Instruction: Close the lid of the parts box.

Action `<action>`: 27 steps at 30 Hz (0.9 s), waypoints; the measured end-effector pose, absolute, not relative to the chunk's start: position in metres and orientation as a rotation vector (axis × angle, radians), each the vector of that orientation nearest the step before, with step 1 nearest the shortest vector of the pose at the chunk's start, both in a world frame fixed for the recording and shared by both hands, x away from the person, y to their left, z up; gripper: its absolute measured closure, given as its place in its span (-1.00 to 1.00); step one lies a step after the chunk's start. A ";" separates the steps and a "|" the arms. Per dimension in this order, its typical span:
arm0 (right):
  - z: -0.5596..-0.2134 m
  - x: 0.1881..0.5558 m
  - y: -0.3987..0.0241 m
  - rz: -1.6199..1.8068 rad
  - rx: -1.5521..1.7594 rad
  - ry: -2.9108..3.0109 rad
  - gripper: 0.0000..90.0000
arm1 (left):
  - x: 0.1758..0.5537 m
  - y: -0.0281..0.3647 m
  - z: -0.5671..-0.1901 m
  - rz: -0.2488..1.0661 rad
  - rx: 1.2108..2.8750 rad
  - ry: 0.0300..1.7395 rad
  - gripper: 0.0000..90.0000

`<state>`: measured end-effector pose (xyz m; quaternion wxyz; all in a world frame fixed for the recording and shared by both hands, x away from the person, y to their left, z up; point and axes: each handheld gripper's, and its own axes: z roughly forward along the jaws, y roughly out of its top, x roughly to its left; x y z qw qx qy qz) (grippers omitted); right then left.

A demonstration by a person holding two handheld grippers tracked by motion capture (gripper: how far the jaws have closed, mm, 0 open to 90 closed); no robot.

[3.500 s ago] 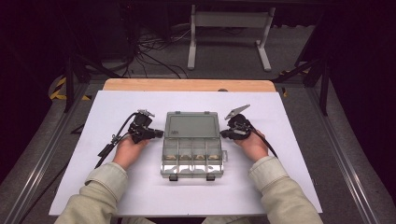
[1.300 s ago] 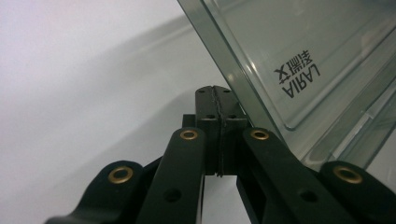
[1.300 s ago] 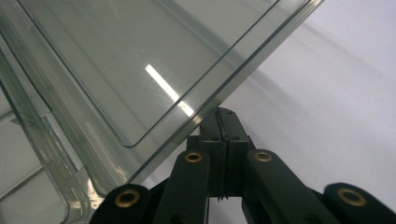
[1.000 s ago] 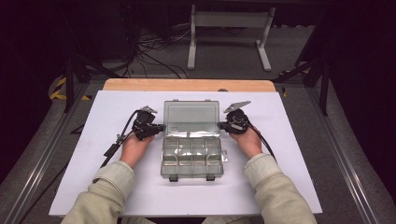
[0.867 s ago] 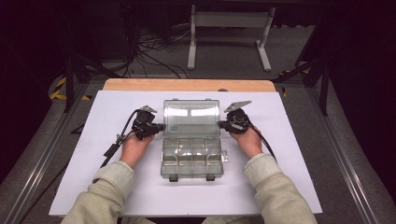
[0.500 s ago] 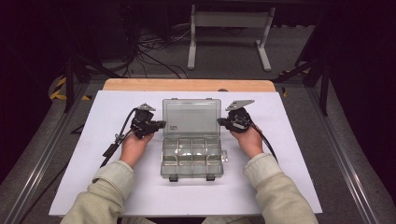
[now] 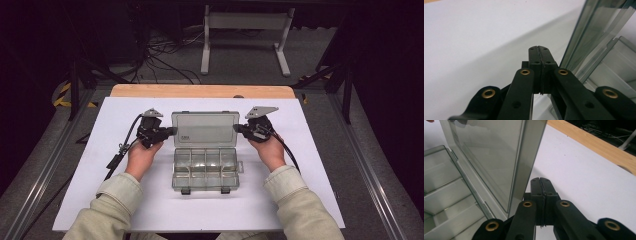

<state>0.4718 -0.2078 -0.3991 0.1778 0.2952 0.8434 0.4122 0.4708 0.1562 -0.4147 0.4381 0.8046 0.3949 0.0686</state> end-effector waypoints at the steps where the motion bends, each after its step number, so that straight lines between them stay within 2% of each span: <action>1: -0.398 0.471 -0.208 1.173 0.831 2.384 1.00 | 0.470 0.156 -0.414 0.171 1.997 0.977 1.00; 27: -0.372 0.436 -0.213 1.305 0.707 2.363 1.00 | 0.440 0.158 -0.388 0.175 1.991 0.857 0.99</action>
